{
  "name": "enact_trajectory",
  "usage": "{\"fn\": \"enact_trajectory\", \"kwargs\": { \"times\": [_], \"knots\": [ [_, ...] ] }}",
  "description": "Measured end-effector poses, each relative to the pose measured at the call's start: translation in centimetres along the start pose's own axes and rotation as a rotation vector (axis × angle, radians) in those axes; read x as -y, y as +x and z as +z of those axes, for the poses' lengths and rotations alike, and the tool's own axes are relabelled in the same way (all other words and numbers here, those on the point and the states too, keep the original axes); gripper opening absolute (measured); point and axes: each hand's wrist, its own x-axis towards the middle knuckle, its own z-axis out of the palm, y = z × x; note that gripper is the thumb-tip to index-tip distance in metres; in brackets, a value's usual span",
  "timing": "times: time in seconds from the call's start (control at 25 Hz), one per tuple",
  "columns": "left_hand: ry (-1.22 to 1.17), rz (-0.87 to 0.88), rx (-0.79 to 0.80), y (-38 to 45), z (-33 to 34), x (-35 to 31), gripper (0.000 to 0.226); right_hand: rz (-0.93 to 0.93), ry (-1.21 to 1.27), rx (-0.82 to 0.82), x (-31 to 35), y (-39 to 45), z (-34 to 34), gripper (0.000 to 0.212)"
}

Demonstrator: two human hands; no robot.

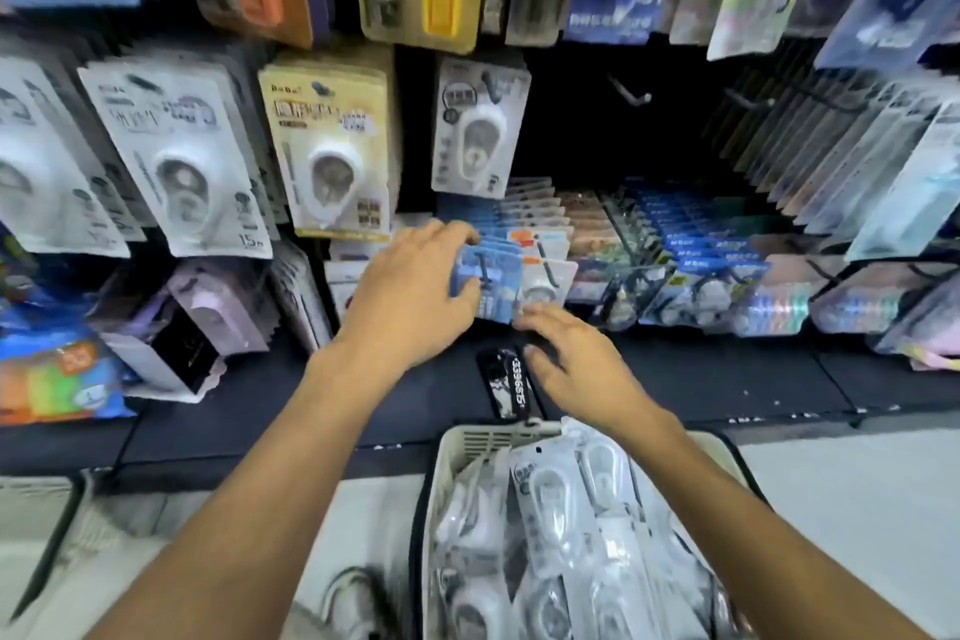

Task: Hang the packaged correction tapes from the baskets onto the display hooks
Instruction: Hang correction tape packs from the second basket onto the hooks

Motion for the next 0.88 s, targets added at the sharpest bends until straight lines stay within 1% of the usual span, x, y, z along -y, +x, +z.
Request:
{"fn": "enact_trajectory", "kwargs": {
  "times": [0.04,0.08,0.12,0.16,0.2,0.24,0.28,0.32,0.4,0.44,0.52,0.56,0.6,0.68,0.72,0.8,0.88],
  "knots": [
    [0.001,0.035,0.279,-0.5,1.5,-0.5,0.045,0.086,0.019,0.042,-2.2,-3.3,1.8,0.033],
    [0.050,0.077,0.551,-1.1,3.3,-0.9,0.048,0.200,0.017,0.096,-4.2,-6.6,3.5,0.031],
    [0.118,0.105,0.791,-2.1,5.4,-1.3,0.050,0.319,-0.005,0.171,-6.1,-9.5,4.8,0.034],
    [0.191,0.121,0.978,-3.2,7.5,-1.5,0.051,0.409,-0.031,0.262,-7.8,-12.0,6.0,0.039],
    [0.237,0.110,1.108,-4.4,9.5,-1.6,0.052,0.464,-0.036,0.345,-9.1,-13.8,6.8,0.045],
    [0.251,0.083,1.183,-5.5,11.1,-1.5,0.052,0.490,-0.020,0.384,-10.0,-15.1,7.3,0.051],
    [0.255,0.063,1.214,-6.5,12.3,-1.2,0.051,0.508,-0.001,0.352,-10.5,-15.9,7.6,0.056],
    [0.260,0.052,1.226,-7.1,13.0,-1.0,0.051,0.542,0.005,0.264,-10.6,-16.2,7.7,0.059],
    [0.272,0.045,1.229,-7.6,13.9,-0.8,0.051,0.635,-0.021,0.074,-10.5,-16.7,7.8,0.057],
    [0.264,0.039,1.219,-7.4,14.0,-0.8,0.051,0.687,-0.038,0.084,-10.3,-17.0,8.0,0.061],
    [0.240,0.033,1.166,-7.0,14.1,-1.2,0.048,0.748,-0.069,0.271,-10.0,-17.8,8.9,0.081],
    [0.235,0.039,1.134,-6.8,14.2,-1.5,0.047,0.757,-0.054,0.321,-9.9,-18.2,9.3,0.088],
    [0.227,0.046,1.116,-6.7,14.2,-1.7,0.048,0.777,0.037,0.296,-9.9,-18.5,9.7,0.092],
    [0.208,0.035,1.121,-6.6,14.3,-2.0,0.048,0.823,0.340,0.166,-10.3,-18.7,10.4,0.092],
    [0.202,0.028,1.135,-6.7,14.4,-2.1,0.046,0.822,0.418,0.156,-10.3,-18.7,10.7,0.093],
    [0.187,0.013,1.160,-6.8,14.5,-2.2,0.041,0.806,0.440,0.217,-10.2,-19.0,11.3,0.102],
    [0.174,0.003,1.166,-6.8,14.6,-2.4,0.040,0.777,0.400,0.248,-10.4,-19.6,11.7,0.100]
  ]
}}
